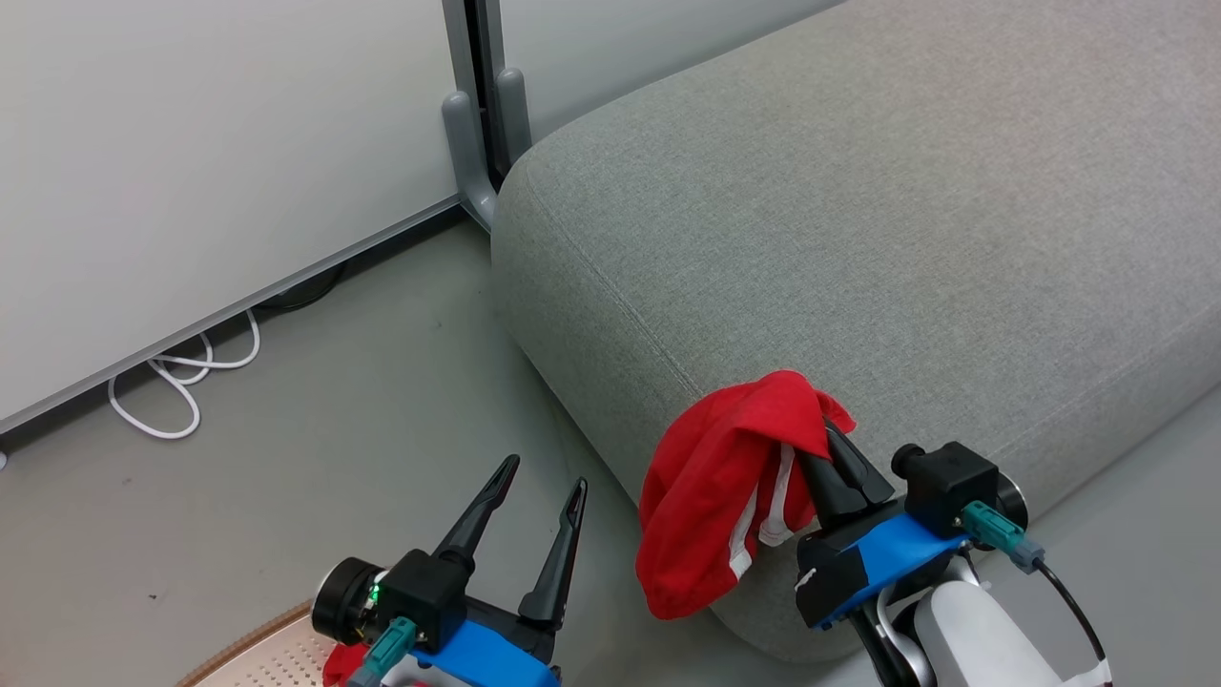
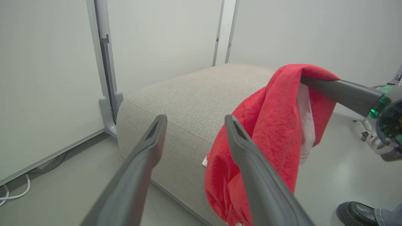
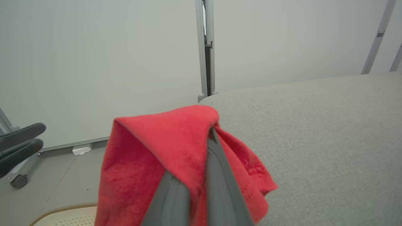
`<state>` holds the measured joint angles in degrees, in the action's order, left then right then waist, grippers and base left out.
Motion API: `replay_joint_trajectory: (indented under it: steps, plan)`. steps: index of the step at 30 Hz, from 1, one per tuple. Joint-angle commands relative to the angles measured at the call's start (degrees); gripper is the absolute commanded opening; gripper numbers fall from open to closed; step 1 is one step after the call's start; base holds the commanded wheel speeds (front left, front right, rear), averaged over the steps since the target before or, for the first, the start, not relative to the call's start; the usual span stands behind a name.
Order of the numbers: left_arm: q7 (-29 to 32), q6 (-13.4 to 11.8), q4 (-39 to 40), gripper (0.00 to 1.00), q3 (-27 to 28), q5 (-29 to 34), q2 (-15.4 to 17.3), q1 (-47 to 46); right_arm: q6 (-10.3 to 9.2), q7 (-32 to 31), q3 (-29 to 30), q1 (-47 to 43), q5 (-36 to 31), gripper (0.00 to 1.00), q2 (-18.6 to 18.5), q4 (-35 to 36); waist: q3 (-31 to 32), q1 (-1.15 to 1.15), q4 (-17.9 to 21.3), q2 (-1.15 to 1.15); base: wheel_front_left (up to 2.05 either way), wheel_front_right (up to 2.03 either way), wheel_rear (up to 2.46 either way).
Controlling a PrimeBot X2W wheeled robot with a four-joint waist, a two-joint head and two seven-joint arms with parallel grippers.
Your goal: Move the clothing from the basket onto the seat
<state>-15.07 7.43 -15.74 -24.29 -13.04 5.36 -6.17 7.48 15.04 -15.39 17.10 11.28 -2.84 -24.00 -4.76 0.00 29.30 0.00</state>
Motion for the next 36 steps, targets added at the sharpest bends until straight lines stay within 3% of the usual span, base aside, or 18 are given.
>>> replay_joint_trajectory:
  steps: [1, 7, 14, 21, 30, 36]
  plan:
    - [-0.2, 0.1, 0.0, 1.00, 0.1, -0.1, 0.4, -0.6, 0.03, 0.2, 0.1, -0.3, 0.2, 0.00, -0.1, 0.3, -0.1, 0.00, 0.0, 0.00, 0.00, 0.00, 0.00]
    - [-0.2, 0.1, 0.2, 1.00, -0.3, 0.0, 1.0, -1.3, 0.03, 0.2, 0.0, 1.4, 1.1, 0.00, -0.1, 0.4, -1.3, 0.00, -0.3, 0.00, 0.00, 0.00, 0.00]
    - [-0.2, 0.1, 1.4, 1.00, -1.4, 0.8, 2.5, -3.3, 0.03, 0.2, 2.8, 9.8, 4.5, 0.00, -0.1, -2.4, -5.6, 0.00, -1.7, 0.00, 0.00, 0.00, 0.00]
    - [-0.2, 0.1, 3.6, 1.00, -3.1, 1.9, 4.6, -6.7, 0.03, -0.6, 12.6, 23.4, 2.8, 0.00, -0.4, -6.5, -13.1, 0.00, -4.8, 0.00, 0.00, 0.00, 0.00]
    - [-0.2, 0.1, 7.4, 1.00, -4.7, 4.1, 7.7, -10.7, 0.03, -2.9, 25.5, 38.8, -0.7, 0.00, -7.9, -7.8, -24.3, 0.00, -8.6, 0.00, 0.00, 0.00, 0.00]
    - [-0.2, 0.1, 11.0, 1.00, -6.6, 5.1, 10.5, -13.6, 0.03, -3.2, 34.4, 43.5, -2.9, 0.00, -11.6, -8.7, -30.4, 0.00, -10.8, 0.00, 0.00, 0.00, 0.00]
